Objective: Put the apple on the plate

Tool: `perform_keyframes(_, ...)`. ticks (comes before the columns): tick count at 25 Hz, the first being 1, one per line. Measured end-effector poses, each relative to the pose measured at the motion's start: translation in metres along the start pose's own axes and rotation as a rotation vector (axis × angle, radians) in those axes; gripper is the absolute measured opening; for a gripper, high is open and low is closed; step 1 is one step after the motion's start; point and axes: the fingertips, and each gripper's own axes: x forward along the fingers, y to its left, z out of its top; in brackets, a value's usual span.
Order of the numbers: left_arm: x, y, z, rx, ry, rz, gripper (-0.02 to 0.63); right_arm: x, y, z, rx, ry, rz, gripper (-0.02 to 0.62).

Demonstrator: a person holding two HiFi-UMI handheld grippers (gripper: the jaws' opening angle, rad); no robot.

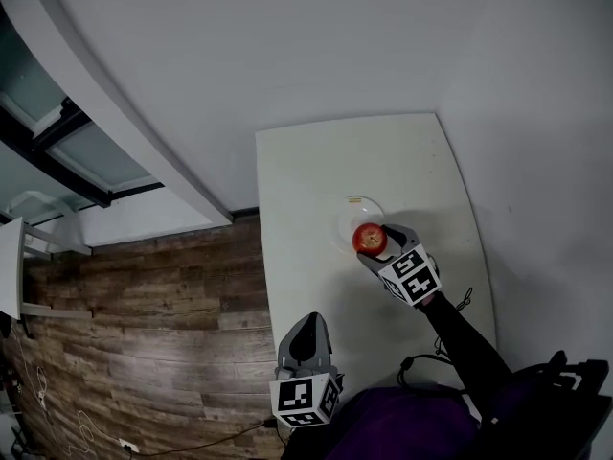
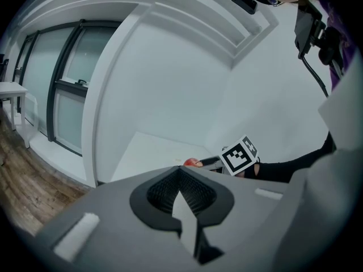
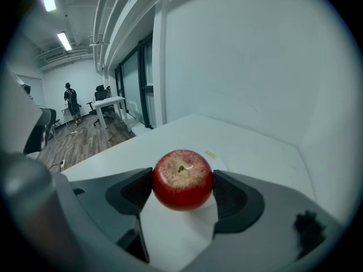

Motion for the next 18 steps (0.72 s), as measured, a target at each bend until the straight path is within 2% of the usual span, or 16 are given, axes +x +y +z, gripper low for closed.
perform_keyframes(18,0.005,0.017,-0.002,-0.010,0.029,0.015,0.005,0.028,-0.010,0.009,0.001,0.002,-0.007,0.331)
